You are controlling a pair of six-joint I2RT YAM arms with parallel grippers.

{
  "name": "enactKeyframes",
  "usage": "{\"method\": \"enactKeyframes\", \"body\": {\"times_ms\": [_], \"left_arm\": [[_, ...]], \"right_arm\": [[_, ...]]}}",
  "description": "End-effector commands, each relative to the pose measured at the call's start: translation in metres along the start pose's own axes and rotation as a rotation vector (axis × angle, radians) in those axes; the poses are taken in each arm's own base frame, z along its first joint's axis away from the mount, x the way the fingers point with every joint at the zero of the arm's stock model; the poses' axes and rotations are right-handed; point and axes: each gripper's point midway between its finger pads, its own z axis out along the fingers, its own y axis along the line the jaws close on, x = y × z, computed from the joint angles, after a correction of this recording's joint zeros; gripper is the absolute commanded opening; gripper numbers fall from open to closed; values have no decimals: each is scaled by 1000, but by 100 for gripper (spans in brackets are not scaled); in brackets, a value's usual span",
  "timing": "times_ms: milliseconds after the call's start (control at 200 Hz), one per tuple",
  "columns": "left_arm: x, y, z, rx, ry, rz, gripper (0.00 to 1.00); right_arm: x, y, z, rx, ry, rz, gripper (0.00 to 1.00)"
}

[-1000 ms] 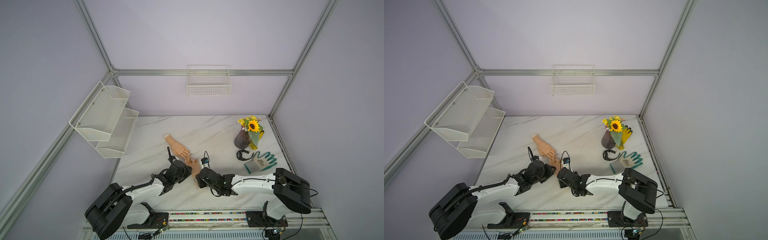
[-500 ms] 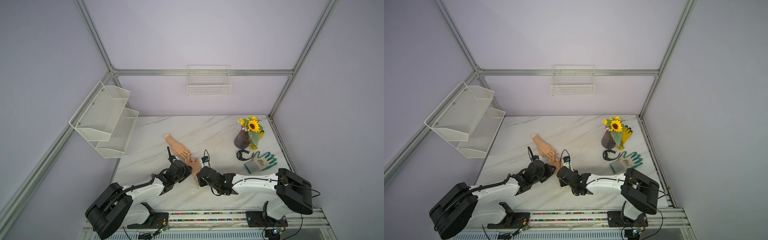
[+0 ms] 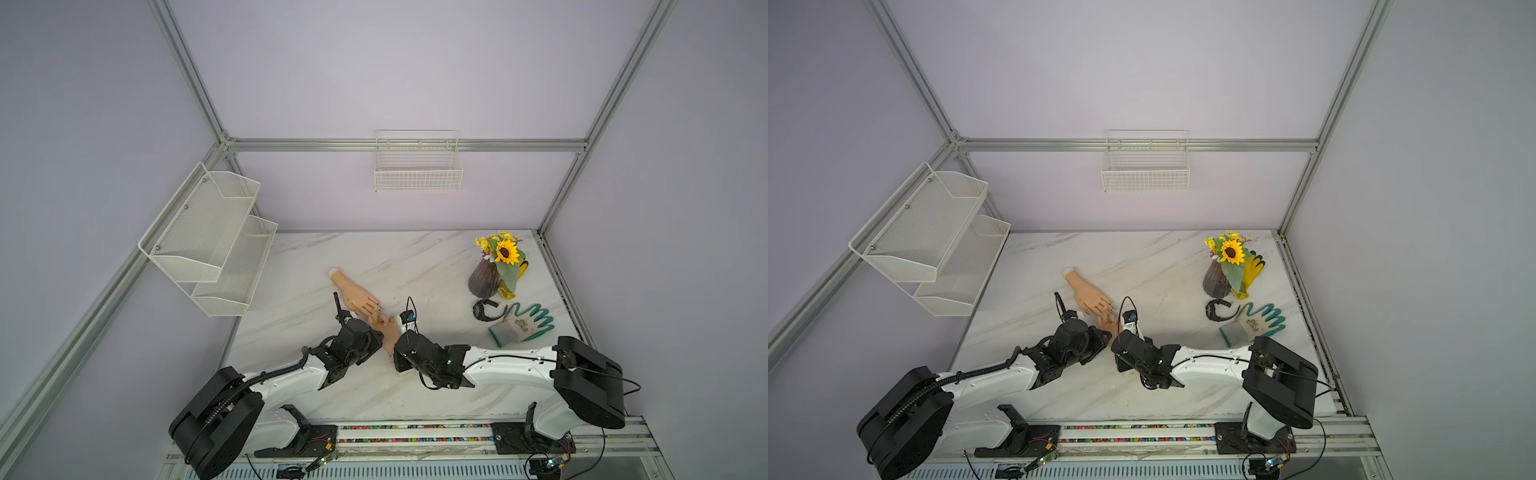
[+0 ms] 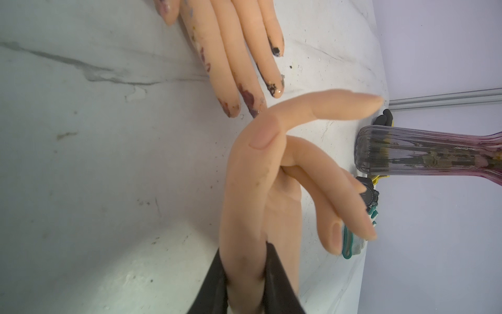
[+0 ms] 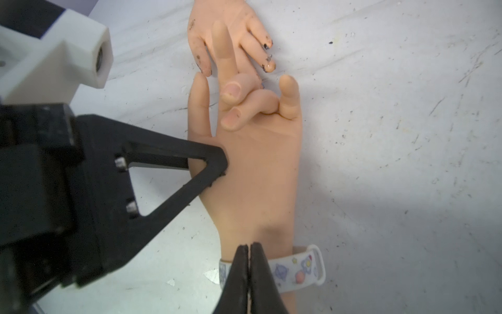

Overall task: Take off the watch
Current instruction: Untie the watch from the hand.

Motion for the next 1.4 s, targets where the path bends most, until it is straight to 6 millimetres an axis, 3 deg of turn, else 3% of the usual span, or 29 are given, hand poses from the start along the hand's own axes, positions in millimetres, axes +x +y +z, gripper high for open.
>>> {"method": "enactKeyframes", "body": {"times_ms": [0,550,1225,1305,1395], "left_arm": [[-10,25,-4,-109,-38,57,0],[-15,40,-7,-165,-48,53,0],[-14,52,-6,-188,-33,47,0],[-13,52,-5,-188,-28,46,0],[-12,51,-4,-184,-24,46,0]], "right_arm": [[16,-38,6,151,46,-45,5],[14,-43,-3,145,41,-8,2],[8,-107,-6,289,42,193,0],[4,-106,-8,278,32,195,0],[-7,-90,-11,190,8,177,0]]}}
